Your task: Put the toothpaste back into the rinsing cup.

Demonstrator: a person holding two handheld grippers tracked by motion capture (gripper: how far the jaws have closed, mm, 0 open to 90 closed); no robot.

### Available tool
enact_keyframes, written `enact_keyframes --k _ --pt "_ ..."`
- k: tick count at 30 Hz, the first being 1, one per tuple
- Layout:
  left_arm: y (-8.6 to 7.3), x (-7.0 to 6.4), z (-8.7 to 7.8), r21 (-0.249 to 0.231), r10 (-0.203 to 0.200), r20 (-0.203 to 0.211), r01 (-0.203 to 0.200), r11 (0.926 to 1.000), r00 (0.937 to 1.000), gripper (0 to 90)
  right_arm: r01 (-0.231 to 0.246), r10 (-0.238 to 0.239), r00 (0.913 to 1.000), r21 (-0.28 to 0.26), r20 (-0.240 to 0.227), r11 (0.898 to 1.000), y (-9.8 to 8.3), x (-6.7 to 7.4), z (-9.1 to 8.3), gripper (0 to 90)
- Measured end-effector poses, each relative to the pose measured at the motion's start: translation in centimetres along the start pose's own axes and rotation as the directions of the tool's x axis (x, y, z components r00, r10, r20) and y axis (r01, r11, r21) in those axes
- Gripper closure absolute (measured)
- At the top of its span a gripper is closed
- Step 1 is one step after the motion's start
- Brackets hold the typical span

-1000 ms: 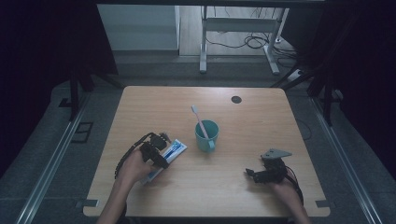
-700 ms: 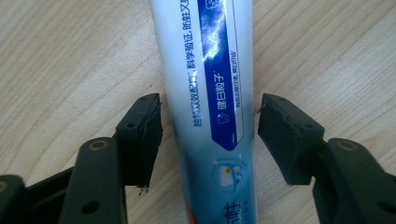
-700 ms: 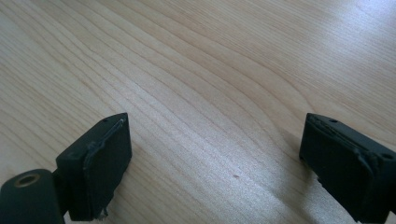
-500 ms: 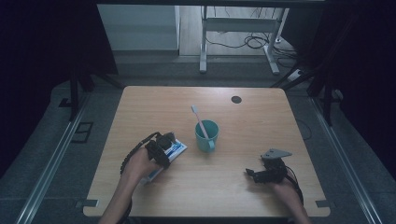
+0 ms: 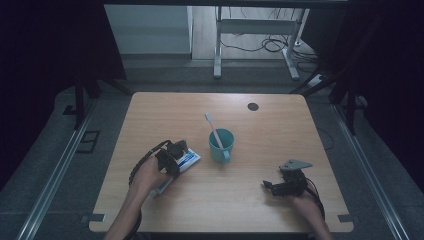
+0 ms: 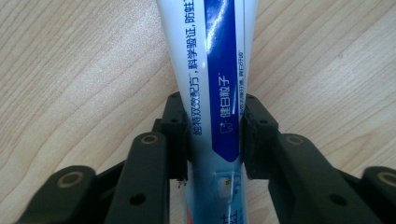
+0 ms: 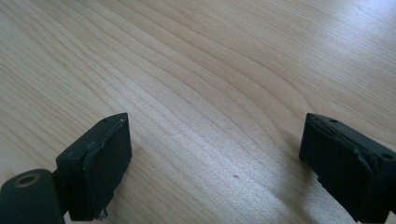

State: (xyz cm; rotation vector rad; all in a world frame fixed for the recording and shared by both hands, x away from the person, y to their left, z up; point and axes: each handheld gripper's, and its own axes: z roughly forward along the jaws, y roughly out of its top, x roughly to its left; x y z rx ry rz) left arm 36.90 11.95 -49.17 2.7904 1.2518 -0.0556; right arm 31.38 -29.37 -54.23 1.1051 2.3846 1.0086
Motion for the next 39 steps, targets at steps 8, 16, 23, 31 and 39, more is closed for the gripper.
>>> enact_keyframes --k 8,16,23,31,39 --pt "-0.6 0.0 -0.1 -0.047 0.003 0.031 -0.001 0.9989 0.9995 71.1 0.000 0.000 1.0000 0.000 0.000 1.000 0.0 0.0 0.0 9.2" --pt "-0.8 -0.4 -0.5 -0.098 0.024 0.039 -0.020 0.9950 0.9990 71.8 -0.001 0.001 1.0000 -0.001 0.000 1.000 0.0 0.0 0.0 9.2" --pt "-1.3 -0.7 -1.4 -0.162 0.047 0.037 -0.041 0.9860 0.9982 71.8 -0.002 0.002 1.0000 0.000 0.000 1.000 0.0 0.0 0.0 9.2" --pt "-2.3 -0.8 -2.3 -0.253 0.076 0.044 -0.062 0.9656 0.9962 72.0 -0.001 0.001 1.0000 -0.001 0.000 1.000 0.0 0.0 0.0 9.2" --pt "-3.4 -1.2 -3.7 -0.363 0.101 0.045 -0.078 0.9285 0.9939 72.2 0.000 0.000 1.0000 0.000 0.000 1.000 0.0 0.0 0.0 9.2"
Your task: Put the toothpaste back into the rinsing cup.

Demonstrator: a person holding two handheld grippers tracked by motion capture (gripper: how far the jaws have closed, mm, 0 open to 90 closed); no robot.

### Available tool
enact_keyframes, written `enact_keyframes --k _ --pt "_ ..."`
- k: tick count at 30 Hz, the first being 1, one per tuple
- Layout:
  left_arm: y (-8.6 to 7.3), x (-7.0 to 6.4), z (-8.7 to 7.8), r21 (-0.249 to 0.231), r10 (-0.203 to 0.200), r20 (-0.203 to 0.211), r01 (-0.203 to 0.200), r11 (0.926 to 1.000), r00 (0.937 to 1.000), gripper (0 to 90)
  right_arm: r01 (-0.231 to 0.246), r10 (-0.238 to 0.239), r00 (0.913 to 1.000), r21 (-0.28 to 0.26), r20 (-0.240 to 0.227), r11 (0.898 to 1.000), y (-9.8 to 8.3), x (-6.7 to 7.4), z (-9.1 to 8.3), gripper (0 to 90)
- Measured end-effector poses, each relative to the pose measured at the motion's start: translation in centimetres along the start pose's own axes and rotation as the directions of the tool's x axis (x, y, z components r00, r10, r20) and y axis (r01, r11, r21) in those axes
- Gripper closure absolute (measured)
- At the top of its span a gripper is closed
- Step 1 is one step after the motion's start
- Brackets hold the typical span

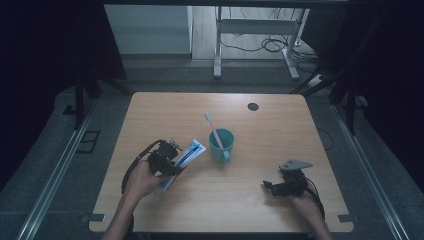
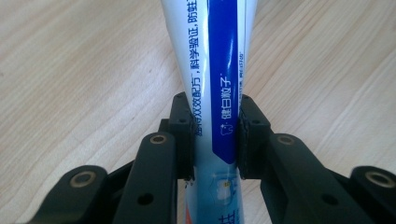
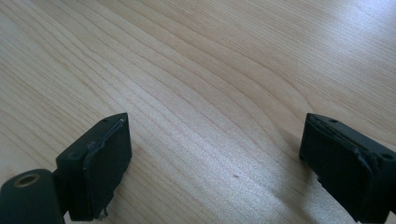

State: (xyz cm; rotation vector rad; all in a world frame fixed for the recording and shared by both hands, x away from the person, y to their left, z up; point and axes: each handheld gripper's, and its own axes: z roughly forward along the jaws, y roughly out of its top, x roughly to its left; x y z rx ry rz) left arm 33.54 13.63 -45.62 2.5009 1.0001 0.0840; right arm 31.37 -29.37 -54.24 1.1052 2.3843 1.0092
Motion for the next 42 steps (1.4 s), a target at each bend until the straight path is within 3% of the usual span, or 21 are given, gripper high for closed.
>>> enact_keyframes --k 9,21,42 --pt "0.0 -1.1 -1.3 -0.104 0.037 0.001 -0.036 0.9939 0.9993 72.3 0.001 -0.001 1.0000 0.000 0.000 1.000 0.0 0.0 0.0 9.2" --pt "0.7 -1.7 -2.6 -0.224 0.043 -0.012 -0.045 0.9734 0.9990 72.5 0.001 -0.001 1.0000 0.000 0.000 1.000 0.0 0.0 0.0 9.2" --pt "3.4 -2.0 -3.4 -0.339 0.045 -0.037 -0.055 0.9393 0.9983 72.5 0.000 0.000 1.0000 0.002 -0.002 1.000 0.0 0.0 0.0 9.2"
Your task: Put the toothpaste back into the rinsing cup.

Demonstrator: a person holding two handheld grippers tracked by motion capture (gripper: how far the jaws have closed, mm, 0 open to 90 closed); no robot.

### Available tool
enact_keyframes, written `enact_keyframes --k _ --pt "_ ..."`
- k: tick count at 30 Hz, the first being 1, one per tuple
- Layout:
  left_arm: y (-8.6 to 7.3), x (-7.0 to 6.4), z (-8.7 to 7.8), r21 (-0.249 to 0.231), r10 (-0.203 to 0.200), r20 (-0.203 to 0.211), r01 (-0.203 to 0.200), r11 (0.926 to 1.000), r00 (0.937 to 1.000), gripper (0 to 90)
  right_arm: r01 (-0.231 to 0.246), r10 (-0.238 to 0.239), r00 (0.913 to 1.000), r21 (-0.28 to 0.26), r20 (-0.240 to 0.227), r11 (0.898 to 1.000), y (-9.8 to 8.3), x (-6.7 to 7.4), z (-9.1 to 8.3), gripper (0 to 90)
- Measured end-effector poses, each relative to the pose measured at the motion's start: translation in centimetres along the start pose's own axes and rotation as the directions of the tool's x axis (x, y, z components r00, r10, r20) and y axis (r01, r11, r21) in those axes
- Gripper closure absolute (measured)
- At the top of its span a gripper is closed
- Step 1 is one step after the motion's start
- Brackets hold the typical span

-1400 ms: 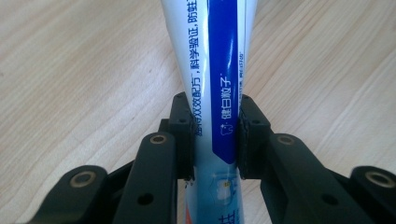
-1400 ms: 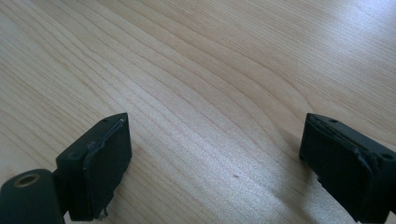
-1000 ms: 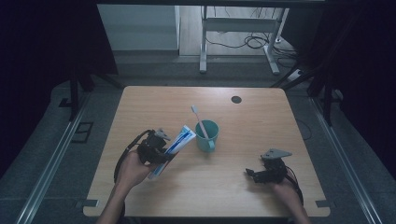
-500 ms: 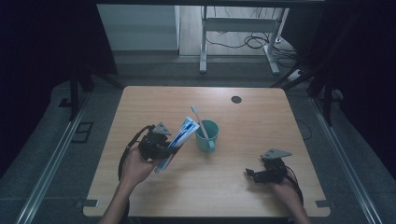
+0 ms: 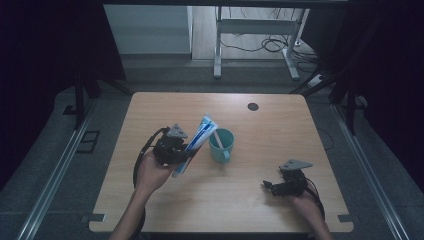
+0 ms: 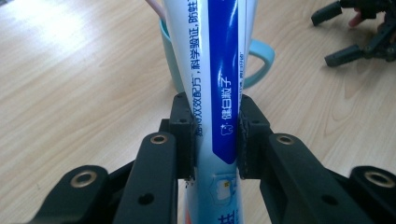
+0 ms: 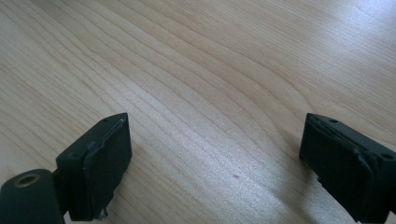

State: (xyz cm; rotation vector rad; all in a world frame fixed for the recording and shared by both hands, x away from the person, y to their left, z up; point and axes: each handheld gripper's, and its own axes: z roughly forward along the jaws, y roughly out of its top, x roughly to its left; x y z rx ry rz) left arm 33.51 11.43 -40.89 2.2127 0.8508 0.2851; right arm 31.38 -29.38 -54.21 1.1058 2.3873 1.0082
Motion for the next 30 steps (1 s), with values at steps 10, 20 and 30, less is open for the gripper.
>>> enact_keyframes --k 10,20,30 --pt "1.6 -0.2 0.4 -0.049 -0.002 0.001 0.002 0.9988 1.0000 72.5 0.001 -0.001 1.0000 0.000 0.001 1.000 0.0 0.0 0.0 9.2" --pt "3.1 -0.2 1.3 -0.100 -0.006 -0.013 0.005 0.9950 0.9999 72.5 0.002 -0.002 1.0000 -0.002 0.002 1.000 0.0 0.0 0.0 9.2" --pt "4.5 -0.2 1.9 -0.165 -0.030 -0.028 0.025 0.9860 0.9992 72.5 0.001 -0.001 1.0000 -0.002 0.002 1.000 0.0 0.0 0.0 9.2"
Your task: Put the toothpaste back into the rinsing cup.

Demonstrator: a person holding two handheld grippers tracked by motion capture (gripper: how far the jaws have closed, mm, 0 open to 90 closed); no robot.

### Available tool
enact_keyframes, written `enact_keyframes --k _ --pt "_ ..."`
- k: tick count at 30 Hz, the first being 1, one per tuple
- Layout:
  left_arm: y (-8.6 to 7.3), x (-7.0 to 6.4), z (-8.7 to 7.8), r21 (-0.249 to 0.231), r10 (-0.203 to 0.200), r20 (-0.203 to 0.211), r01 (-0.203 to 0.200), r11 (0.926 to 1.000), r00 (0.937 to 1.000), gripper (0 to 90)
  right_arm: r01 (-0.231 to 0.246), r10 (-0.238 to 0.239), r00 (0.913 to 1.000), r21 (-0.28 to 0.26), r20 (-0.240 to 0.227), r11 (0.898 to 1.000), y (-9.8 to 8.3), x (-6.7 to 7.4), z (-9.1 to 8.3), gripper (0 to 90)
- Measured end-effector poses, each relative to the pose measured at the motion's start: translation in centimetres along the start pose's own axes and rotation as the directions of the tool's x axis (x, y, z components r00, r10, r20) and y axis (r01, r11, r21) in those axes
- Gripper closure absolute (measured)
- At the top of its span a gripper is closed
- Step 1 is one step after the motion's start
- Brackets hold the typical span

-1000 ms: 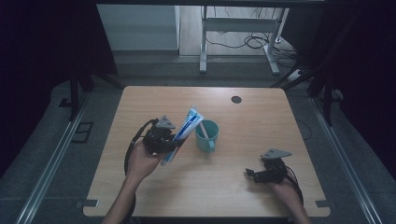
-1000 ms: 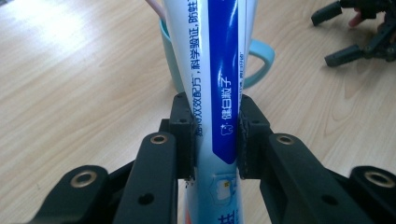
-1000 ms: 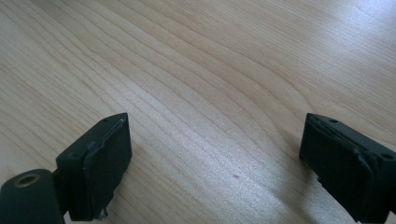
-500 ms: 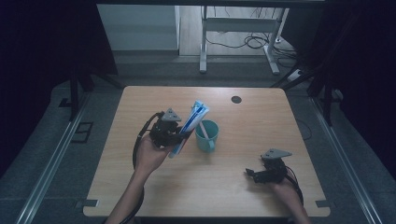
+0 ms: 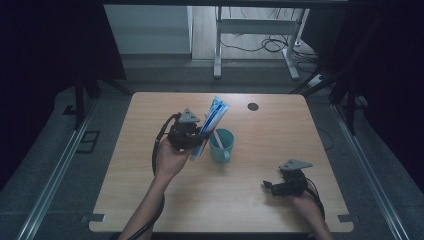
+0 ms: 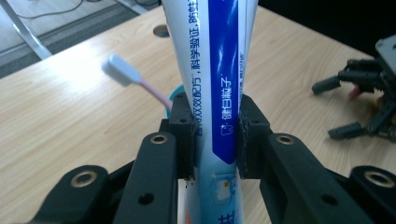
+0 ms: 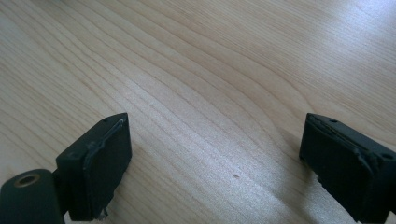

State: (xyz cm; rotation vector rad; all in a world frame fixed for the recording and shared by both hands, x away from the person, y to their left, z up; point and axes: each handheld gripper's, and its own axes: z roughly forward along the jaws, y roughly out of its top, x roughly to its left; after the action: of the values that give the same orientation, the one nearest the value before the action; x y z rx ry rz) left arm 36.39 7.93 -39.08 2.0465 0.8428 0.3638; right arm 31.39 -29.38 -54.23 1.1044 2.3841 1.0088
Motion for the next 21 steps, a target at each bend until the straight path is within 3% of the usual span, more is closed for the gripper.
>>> enact_keyframes --k 7,21 --pt "1.0 -0.4 0.8 -0.039 0.015 -0.013 -0.015 0.9991 0.9998 72.6 0.002 -0.002 1.0000 0.001 0.000 1.000 0.0 0.0 0.0 9.2" --pt "2.4 -0.7 2.6 -0.091 0.003 -0.027 -0.005 0.9959 0.9996 72.6 0.002 -0.002 1.0000 0.000 0.001 1.000 0.0 0.0 0.0 9.2"
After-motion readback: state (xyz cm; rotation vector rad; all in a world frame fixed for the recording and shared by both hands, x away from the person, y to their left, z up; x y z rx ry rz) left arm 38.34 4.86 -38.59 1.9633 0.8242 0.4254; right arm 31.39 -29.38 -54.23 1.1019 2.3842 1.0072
